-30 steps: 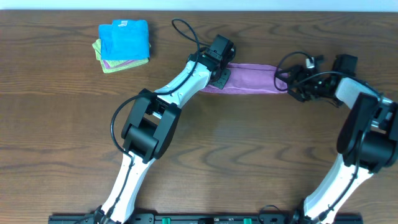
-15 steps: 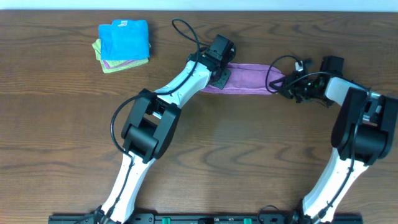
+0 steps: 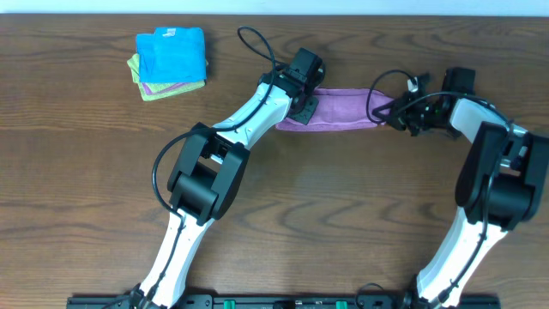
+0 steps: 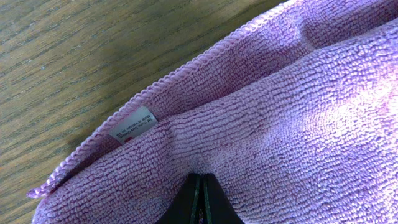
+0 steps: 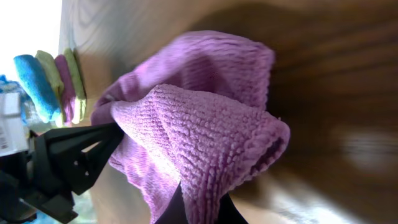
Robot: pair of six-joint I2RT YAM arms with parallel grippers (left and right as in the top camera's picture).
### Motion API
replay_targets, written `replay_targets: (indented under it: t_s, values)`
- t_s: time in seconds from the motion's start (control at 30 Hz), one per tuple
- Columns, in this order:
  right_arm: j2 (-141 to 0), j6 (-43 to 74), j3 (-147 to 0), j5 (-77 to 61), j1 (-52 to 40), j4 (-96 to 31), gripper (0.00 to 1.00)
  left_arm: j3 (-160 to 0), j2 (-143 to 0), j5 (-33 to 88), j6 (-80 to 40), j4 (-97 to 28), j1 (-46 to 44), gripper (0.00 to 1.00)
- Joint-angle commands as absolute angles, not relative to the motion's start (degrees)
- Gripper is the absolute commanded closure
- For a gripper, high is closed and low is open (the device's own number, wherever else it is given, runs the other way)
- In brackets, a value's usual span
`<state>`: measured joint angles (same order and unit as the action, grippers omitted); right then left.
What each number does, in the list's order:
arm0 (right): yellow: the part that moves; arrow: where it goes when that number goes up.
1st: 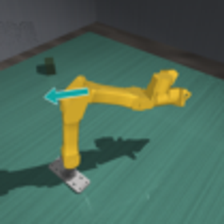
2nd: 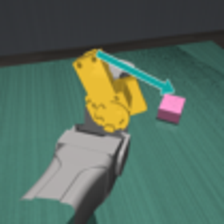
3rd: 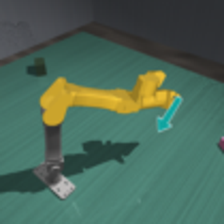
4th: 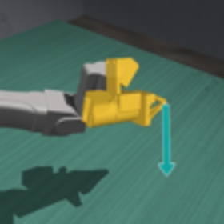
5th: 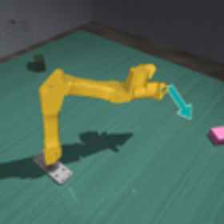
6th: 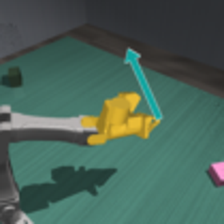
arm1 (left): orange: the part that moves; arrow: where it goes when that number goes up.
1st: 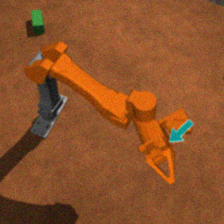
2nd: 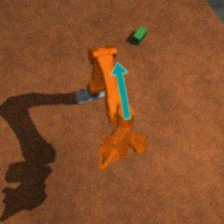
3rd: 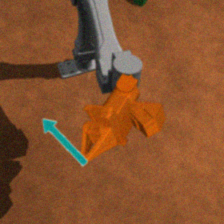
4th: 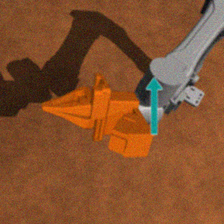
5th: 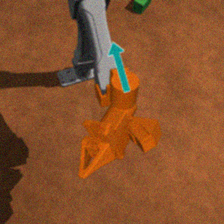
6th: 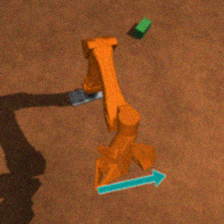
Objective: Fold the cloth
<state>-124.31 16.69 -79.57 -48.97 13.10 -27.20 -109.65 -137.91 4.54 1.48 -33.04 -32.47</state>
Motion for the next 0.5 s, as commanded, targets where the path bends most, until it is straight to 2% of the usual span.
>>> replay_targets:
  t_s: [0.0,0.47]
  values:
    - [-119.2,13.98,-80.95,-46.89,10.24,-27.83,0.99,-107.83,-142.08,5.85,0.56,-35.68,-33.01,0.94]
    - [-116.99,13.06,-80.97,-38.63,-2.5,-29.8,0.99,-107.83,-141.95,7.53,-3.16,-36.73,-33.01,0.94]
